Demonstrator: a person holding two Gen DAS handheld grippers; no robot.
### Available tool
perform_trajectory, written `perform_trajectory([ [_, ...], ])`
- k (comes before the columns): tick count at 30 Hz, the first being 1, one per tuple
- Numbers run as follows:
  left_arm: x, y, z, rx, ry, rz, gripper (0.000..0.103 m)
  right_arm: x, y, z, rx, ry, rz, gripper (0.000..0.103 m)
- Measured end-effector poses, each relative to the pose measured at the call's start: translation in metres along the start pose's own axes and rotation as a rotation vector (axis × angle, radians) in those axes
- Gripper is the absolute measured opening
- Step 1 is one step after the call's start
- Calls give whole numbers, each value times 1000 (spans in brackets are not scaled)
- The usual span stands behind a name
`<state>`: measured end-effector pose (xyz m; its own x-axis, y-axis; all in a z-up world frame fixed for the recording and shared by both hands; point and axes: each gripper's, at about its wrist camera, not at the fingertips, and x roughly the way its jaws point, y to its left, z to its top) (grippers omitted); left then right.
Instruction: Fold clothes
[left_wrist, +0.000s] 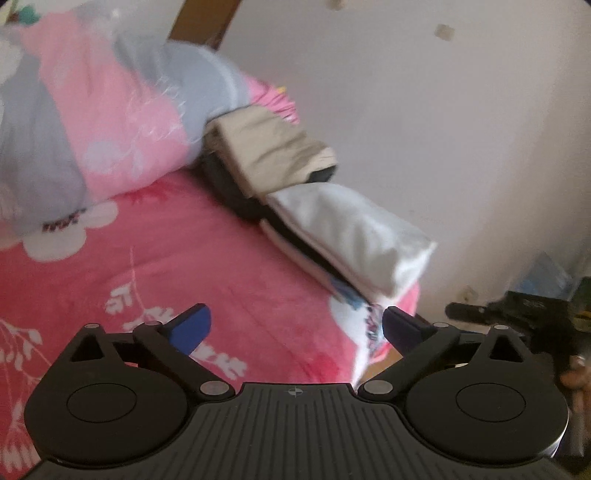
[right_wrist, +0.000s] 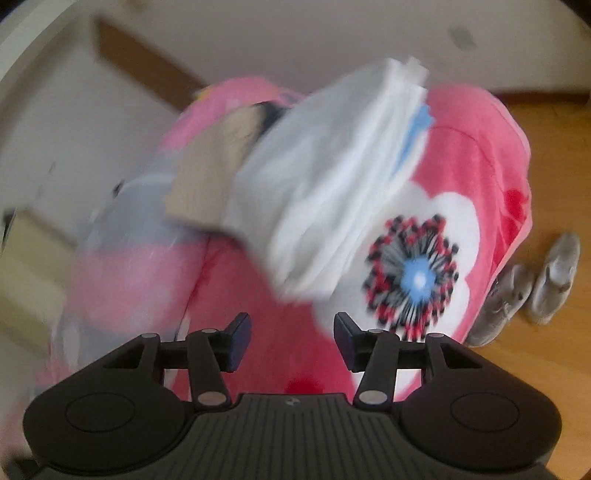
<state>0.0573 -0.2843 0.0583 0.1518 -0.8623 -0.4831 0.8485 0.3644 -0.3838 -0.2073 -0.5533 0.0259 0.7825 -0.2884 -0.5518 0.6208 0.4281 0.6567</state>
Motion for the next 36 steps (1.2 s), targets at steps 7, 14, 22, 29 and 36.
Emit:
perform_trajectory([
  [7,-30,-42,-2,102,-32,53,103,-80,86,-70,-377,-216,-161,90],
  [14,-38,-63,-5,143,-41,164,103,-85,105,-98,-462,-330,-364,100],
  [22,-51,-67,-3,128,-90,248,103,-82,116,-108,-500,-353,-427,103],
  [29,-54,-73,-3,163,-99,278,103,-81,119,-112,-479,-353,-462,103],
  [36,-51,-78,-6,173,-96,276,103,-79,122,-114,-499,-356,-481,103],
])
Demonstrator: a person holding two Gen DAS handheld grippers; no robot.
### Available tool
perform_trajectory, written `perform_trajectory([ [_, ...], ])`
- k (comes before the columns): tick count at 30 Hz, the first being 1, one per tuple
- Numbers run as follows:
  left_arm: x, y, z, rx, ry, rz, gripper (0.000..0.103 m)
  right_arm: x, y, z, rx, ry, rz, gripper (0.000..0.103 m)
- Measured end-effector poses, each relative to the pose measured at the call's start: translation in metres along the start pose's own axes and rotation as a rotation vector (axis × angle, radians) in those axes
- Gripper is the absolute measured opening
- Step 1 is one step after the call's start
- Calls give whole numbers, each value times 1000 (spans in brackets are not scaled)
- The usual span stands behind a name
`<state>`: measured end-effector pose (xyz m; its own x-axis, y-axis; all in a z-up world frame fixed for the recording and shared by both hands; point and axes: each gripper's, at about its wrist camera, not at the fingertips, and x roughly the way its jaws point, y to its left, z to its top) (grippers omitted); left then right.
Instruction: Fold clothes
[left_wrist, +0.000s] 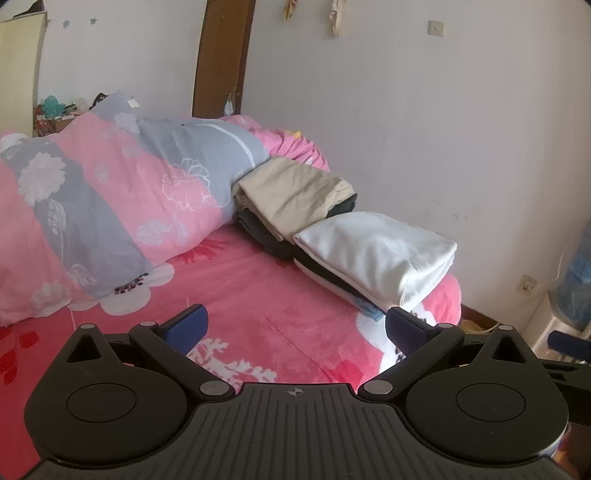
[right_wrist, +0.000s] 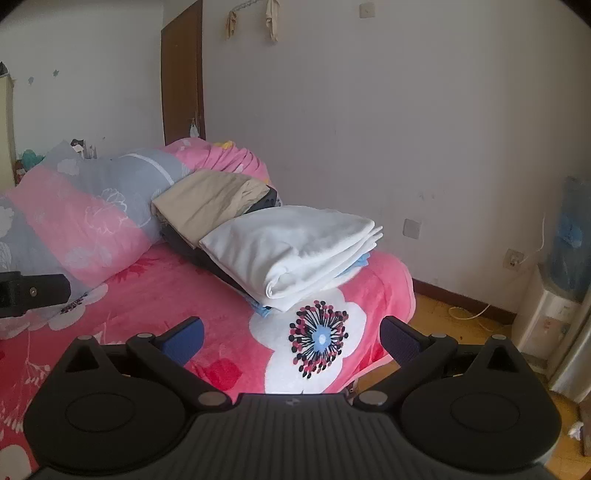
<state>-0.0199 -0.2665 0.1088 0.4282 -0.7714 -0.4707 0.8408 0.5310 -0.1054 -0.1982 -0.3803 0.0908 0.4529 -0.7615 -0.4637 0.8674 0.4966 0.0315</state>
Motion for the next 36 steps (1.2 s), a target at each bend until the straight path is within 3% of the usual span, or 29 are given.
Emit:
perform_trajectory([
  [36,12,1,0,-12,23,-19,103,12,4,0,-15,29,-28,103],
])
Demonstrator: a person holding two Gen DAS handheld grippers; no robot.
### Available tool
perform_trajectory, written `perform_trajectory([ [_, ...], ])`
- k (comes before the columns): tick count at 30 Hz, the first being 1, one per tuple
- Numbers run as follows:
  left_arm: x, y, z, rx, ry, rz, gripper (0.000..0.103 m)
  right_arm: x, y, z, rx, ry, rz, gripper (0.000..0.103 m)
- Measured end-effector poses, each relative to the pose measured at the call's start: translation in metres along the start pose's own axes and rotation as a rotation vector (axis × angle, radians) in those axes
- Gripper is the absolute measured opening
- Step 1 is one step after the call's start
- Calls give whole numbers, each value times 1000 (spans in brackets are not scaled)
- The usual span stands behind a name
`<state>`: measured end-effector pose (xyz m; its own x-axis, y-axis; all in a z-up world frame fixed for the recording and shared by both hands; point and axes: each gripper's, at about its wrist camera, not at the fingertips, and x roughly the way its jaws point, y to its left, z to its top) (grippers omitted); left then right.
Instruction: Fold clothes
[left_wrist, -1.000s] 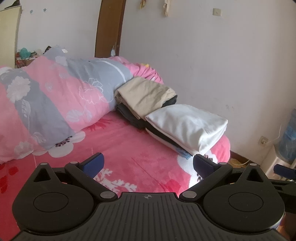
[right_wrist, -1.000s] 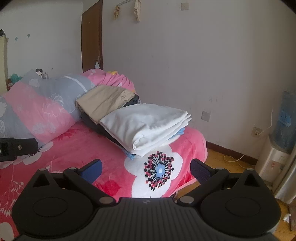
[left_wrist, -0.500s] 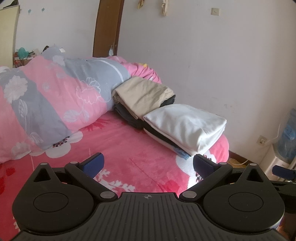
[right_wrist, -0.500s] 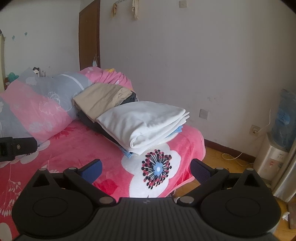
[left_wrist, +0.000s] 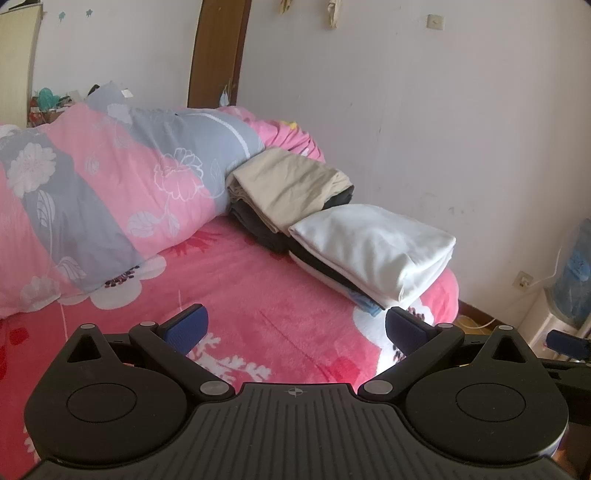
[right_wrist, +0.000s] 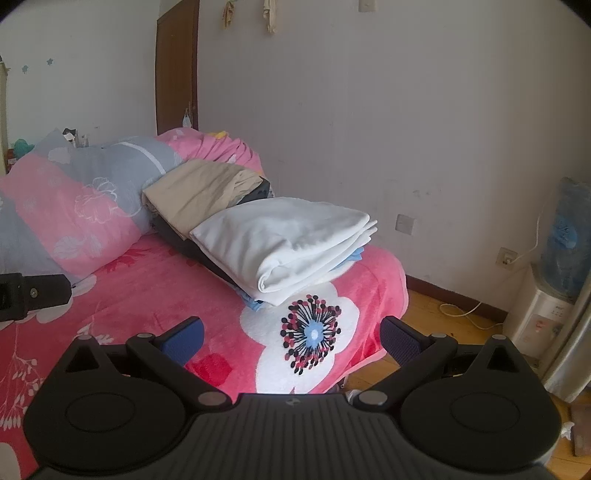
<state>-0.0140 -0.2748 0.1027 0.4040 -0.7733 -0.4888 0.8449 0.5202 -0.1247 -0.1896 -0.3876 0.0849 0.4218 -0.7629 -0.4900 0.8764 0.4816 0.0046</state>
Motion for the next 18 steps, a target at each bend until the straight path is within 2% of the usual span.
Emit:
perform_trajectory([
  [18,3,-1,0,8,1,2,103,1,0,2,-3,1,-3,103],
])
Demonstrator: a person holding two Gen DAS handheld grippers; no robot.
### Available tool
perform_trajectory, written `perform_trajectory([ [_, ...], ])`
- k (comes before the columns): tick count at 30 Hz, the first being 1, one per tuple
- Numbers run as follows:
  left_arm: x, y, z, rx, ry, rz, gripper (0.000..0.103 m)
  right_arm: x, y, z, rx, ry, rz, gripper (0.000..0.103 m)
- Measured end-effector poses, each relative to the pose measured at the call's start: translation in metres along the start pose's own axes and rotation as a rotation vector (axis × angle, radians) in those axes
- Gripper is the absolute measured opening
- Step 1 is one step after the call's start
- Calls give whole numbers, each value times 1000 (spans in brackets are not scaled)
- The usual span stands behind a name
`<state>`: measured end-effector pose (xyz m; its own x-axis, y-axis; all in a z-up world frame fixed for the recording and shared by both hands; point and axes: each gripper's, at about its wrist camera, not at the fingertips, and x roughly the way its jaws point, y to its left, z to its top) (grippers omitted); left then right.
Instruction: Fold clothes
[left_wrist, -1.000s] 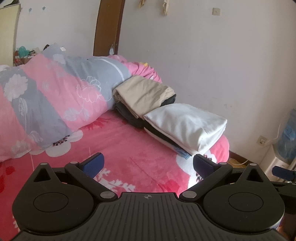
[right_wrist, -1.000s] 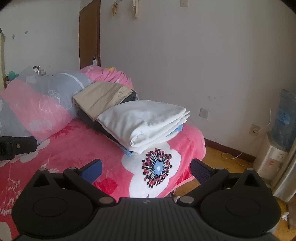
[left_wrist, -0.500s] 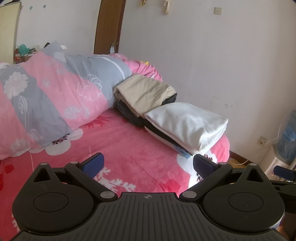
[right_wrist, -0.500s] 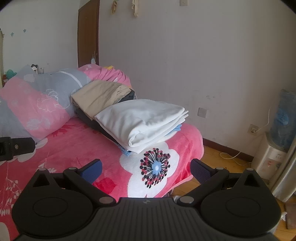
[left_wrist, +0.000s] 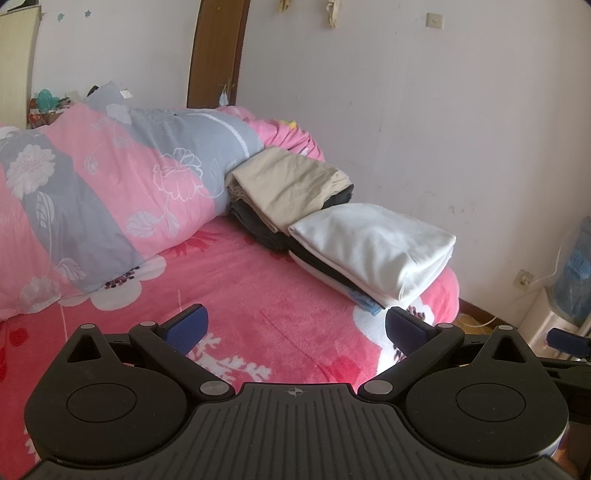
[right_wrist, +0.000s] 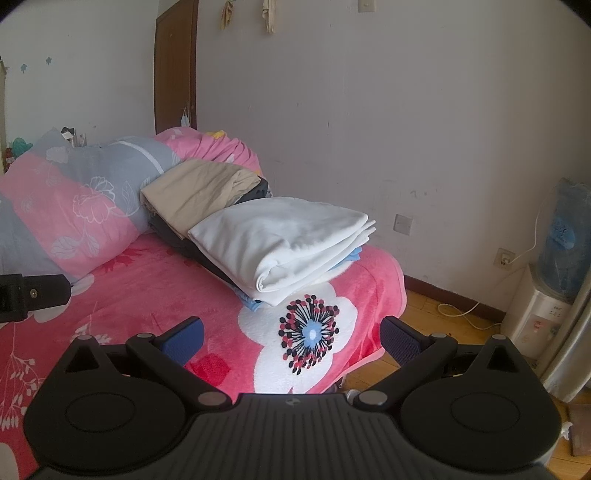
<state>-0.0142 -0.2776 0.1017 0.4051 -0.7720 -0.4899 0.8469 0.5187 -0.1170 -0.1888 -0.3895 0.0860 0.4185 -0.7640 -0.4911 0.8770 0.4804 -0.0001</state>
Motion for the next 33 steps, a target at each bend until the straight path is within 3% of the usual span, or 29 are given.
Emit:
perform_trajectory([
  [33,1,2,1,1,-5,6,103,1,3,1,0,-2,3,103],
])
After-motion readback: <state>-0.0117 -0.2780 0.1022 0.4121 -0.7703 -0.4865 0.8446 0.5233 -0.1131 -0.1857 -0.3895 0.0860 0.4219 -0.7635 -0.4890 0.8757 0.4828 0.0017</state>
